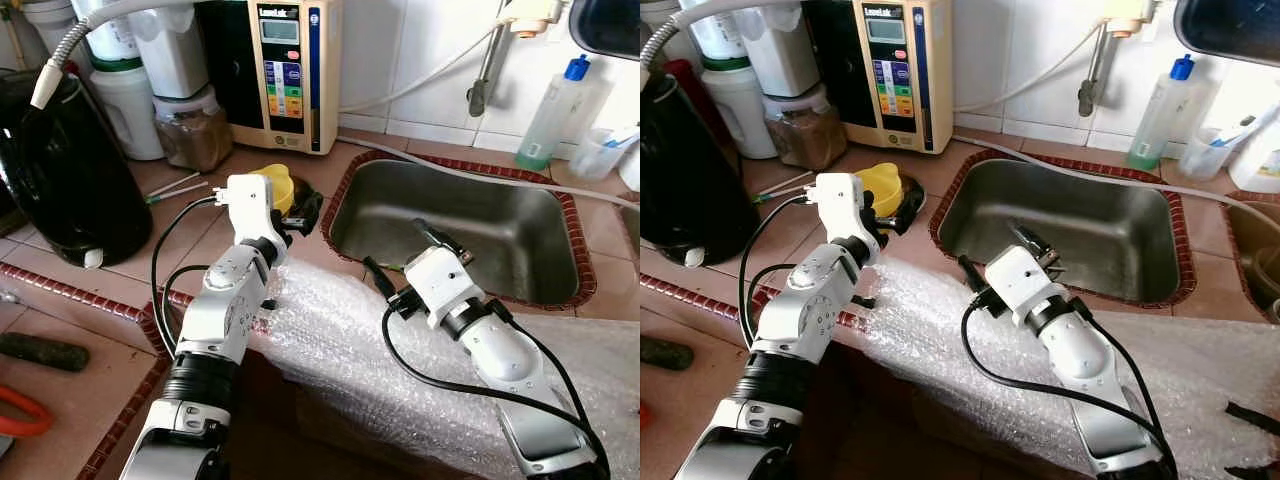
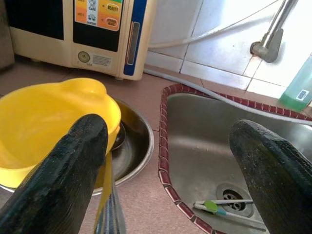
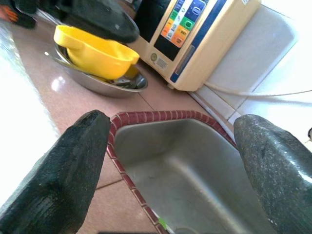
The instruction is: Kitchen organization
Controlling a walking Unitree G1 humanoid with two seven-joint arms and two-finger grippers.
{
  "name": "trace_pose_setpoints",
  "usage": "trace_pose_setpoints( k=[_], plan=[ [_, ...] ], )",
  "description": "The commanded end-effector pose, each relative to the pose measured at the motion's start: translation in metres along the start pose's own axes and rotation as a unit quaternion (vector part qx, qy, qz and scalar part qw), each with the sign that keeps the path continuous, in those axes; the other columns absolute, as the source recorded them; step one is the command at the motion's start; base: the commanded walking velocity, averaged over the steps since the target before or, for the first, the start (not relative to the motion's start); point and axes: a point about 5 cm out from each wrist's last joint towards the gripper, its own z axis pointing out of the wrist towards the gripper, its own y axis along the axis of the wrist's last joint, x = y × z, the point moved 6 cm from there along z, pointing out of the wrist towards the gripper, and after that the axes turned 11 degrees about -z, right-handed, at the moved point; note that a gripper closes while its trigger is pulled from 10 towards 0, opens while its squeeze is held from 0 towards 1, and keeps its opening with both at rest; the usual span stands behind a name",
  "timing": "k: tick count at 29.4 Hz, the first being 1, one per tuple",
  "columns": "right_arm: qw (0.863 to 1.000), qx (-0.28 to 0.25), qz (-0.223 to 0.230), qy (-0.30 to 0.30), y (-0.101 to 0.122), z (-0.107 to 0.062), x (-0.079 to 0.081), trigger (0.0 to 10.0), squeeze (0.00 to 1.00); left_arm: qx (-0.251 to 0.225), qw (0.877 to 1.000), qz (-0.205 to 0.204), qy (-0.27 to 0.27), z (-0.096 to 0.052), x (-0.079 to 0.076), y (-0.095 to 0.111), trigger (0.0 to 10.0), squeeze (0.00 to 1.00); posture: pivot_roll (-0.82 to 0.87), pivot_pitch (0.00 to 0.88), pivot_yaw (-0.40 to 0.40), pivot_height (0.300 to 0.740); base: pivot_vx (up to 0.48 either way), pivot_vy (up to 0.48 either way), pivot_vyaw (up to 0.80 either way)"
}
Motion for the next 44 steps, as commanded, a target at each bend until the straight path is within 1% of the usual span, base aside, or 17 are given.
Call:
trace_pose_setpoints(
  k=[1, 2, 6, 7, 8, 15, 16, 17, 18, 24, 31, 33, 35, 36, 37, 38, 44],
  plan=[
    [1.0, -0.008, 0.002, -0.01, 0.006, 0.0, -0.002, 10.0, 1.0, -0.007, 1.0, 0.003, 0.002, 0.002, 0.0, 0.004, 10.0, 1.0, -0.06, 0.005, 0.073, 0.74, 0.0, 0.0, 0.0],
    [0.999, -0.014, 0.0, -0.036, 0.005, 0.001, -0.011, 10.0, 1.0, -0.005, 1.0, 0.003, 0.002, 0.001, -0.001, 0.002, 10.0, 1.0, -0.06, 0.004, 0.072, 0.74, 0.0, 0.0, 0.0],
    [0.998, -0.012, -0.012, -0.067, 0.001, 0.005, -0.02, 10.0, 1.0, -0.004, 1.0, 0.001, 0.0, 0.001, -0.002, -0.001, 10.0, 1.0, -0.05, 0.004, 0.072, 0.74, 0.0, 0.0, 0.0],
    [0.996, -0.009, -0.015, -0.082, -0.001, 0.01, -0.026, 10.0, 0.18, -0.003, 1.0, 0.002, 0.002, 0.001, -0.002, -0.002, 10.0, 1.0, -0.05, 0.003, 0.072, 0.74, 0.0, 0.0, 0.0],
    [0.996, -0.008, -0.017, -0.092, -0.001, 0.017, -0.03, 10.0, 0.0, -0.001, 1.0, 0.001, 0.0, 0.001, -0.003, -0.004, 10.0, 1.0, -0.05, 0.002, 0.072, 0.74, 0.0, 0.0, 0.0],
    [0.989, -0.052, 0.0, -0.138, 0.028, 0.046, -0.055, 10.0, 0.0, 0.004, 1.0, 0.006, -0.009, 0.0, -0.007, -0.007, 10.0, 1.0, -0.04, 0.0, 0.072, 0.74, 0.0, 0.0, 0.0],
    [0.988, -0.058, 0.004, -0.142, 0.033, 0.049, -0.059, 10.0, 0.0, 0.004, 1.0, 0.006, -0.009, 0.0, -0.007, -0.007, 10.0, 0.35, -0.03, 0.0, 0.07, 0.74, 0.0, 0.0, 0.0],
    [0.987, -0.063, 0.007, -0.145, 0.036, 0.051, -0.061, 10.0, 0.0, 0.004, 1.0, 0.007, -0.009, -0.001, -0.007, -0.007, 10.0, 0.35, -0.03, 0.0, 0.068, 0.74, 0.0, 0.0, 0.0],
    [0.986, -0.071, 0.011, -0.152, 0.04, 0.053, -0.064, 10.0, 0.0, 0.003, 1.0, 0.007, -0.008, -0.001, -0.006, -0.007, 10.0, 0.0, -0.03, 0.0, 0.066, 0.74, 0.0, 0.0, 0.0],
    [0.983, -0.088, 0.016, -0.163, 0.051, 0.049, -0.074, 10.0, 0.0, 0.002, 1.0, 0.01, -0.002, -0.002, -0.003, -0.007, 10.0, 0.0, -0.03, 0.0, 0.063, 0.74, 0.0, 0.0, 0.0],
    [0.986, -0.085, 0.023, -0.141, 0.057, 0.032, -0.076, 10.0, 0.0, -0.004, 0.999, 0.028, 0.029, -0.004, 0.009, -0.005, 10.0, 0.0, -0.04, 0.0, 0.067, 0.74, 0.0, 0.0, 0.0],
    [0.992, -0.074, 0.05, -0.094, 0.054, 0.024, -0.063, 10.0, 0.0, -0.01, 0.999, 0.03, 0.044, -0.005, 0.016, -0.001, 10.0, 0.0, -0.04, 0.0, 0.068, 0.74, 0.0, 0.0, 0.0],
    [0.995, -0.076, 0.045, -0.035, 0.055, 0.013, -0.044, 10.0, 0.0, -0.013, 0.999, 0.012, 0.038, -0.003, 0.018, 0.002, 10.0, 0.0, -0.05, 0.004, 0.067, 0.74, 0.0, 0.0, 0.0],
    [0.996, -0.082, 0.035, -0.016, 0.056, 0.008, -0.037, 10.0, 0.0, -0.016, 0.999, 0.017, 0.047, -0.002, 0.023, 0.005, 10.0, 0.0, -0.05, 0.005, 0.067, 0.74, 0.0, 0.0, 0.0],
    [0.996, -0.083, 0.031, -0.009, 0.056, 0.003, -0.033, 10.0, 0.0, -0.019, 0.998, 0.023, 0.055, 0.0, 0.027, 0.007, 10.0, 0.0, -0.06, 0.006, 0.068, 0.74, 0.0, 0.0, 0.0],
    [0.996, -0.075, 0.045, -0.004, 0.052, -0.004, -0.029, 10.0, 0.0, -0.027, 0.995, 0.036, 0.086, 0.002, 0.038, 0.015, 10.0, 0.0, -0.07, 0.005, 0.068, 0.74, 0.0, 0.0, 0.0],
    [0.996, -0.064, 0.06, 0.01, 0.05, -0.014, -0.017, 10.0, 0.0, -0.048, 0.992, 0.043, 0.111, 0.007, 0.048, 0.032, 10.0, 0.0, -0.08, 0.002, 0.072, 0.74, 0.0, 0.0, 0.0]
  ],
)
